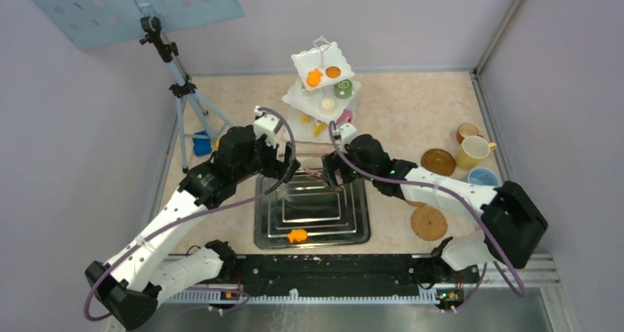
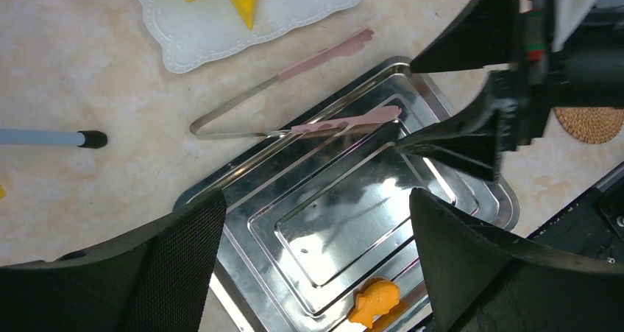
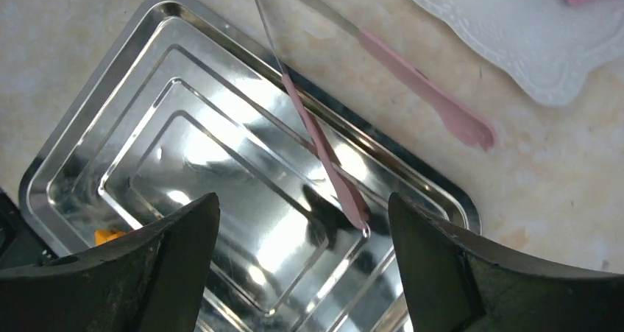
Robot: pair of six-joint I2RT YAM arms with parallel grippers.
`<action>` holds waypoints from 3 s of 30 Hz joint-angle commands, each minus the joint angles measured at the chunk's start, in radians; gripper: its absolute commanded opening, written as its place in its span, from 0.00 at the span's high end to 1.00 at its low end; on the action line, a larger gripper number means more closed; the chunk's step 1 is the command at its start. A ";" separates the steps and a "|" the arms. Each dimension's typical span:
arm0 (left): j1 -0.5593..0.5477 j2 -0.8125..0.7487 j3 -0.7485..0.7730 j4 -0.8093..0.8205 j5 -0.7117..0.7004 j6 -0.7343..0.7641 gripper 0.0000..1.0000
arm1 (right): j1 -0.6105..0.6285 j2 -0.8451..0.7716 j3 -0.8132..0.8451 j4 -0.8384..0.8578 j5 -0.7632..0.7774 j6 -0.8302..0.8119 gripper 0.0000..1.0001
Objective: Serve the afternoon tea
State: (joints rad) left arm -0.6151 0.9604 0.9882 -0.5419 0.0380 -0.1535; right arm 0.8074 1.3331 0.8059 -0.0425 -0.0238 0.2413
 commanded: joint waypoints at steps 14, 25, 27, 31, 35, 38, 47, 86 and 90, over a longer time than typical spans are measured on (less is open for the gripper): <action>0.004 -0.166 -0.130 0.089 -0.079 -0.013 0.01 | 0.059 0.489 0.238 0.246 -0.129 -0.424 0.46; 0.004 -0.148 -0.112 0.077 -0.090 -0.010 0.01 | 0.061 0.564 0.270 0.222 -0.115 -0.516 0.54; 0.003 -0.143 -0.110 0.080 -0.089 -0.016 0.01 | 0.061 0.571 0.272 0.222 -0.107 -0.526 0.54; 0.004 -0.128 -0.108 0.081 -0.084 -0.024 0.01 | 0.061 0.590 0.304 0.173 -0.086 -0.534 0.64; 0.005 -0.113 -0.096 0.080 -0.093 -0.027 0.01 | 0.062 0.587 0.304 0.183 -0.059 -0.534 0.76; 0.004 -0.109 -0.083 0.075 -0.099 -0.037 0.01 | 0.064 0.572 0.302 0.189 -0.054 -0.538 0.80; 0.004 -0.134 -0.065 0.049 -0.135 -0.057 0.01 | 0.069 0.469 0.312 0.152 -0.079 -0.574 0.99; 0.005 -0.300 -0.105 -0.119 -0.160 -0.282 0.01 | 0.144 0.382 0.137 0.225 -0.624 -1.078 1.00; 0.004 -0.336 -0.097 -0.150 -0.175 -0.293 0.01 | 0.151 0.443 0.176 0.257 -0.681 -1.091 0.95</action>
State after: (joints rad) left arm -0.6102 0.6579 0.8856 -0.6727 -0.1089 -0.4114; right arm 0.9447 1.7416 0.9096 0.1120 -0.5987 -0.8135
